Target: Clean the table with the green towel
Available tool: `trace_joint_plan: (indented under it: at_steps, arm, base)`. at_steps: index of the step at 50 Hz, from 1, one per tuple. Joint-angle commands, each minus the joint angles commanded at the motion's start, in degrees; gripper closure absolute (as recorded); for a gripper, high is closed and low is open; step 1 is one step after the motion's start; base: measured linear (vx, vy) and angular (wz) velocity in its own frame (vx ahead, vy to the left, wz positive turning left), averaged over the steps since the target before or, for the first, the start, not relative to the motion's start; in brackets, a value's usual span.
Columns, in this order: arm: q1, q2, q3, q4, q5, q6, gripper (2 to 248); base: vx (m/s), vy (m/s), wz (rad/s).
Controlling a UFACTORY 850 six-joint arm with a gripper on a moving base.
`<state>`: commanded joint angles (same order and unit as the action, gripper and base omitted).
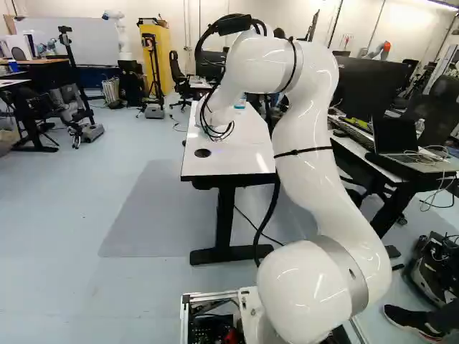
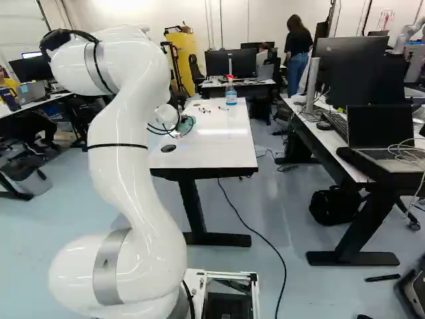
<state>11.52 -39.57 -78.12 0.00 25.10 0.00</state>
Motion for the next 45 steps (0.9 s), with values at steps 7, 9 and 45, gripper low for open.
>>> trace_joint_plan:
  at_steps: [7,9,45]
  arm:
    - [0.0,0.0,0.0,0.0,-0.29,0.0,207]
    - [0.0,0.0,0.0,0.0,-0.29,0.0,207]
    - [0.0,0.0,0.0,0.0,-4.53,0.0,207]
  base:
    - [0.0,0.0,0.0]
    - [0.0,0.0,0.0]
    - [0.0,0.0,0.0]
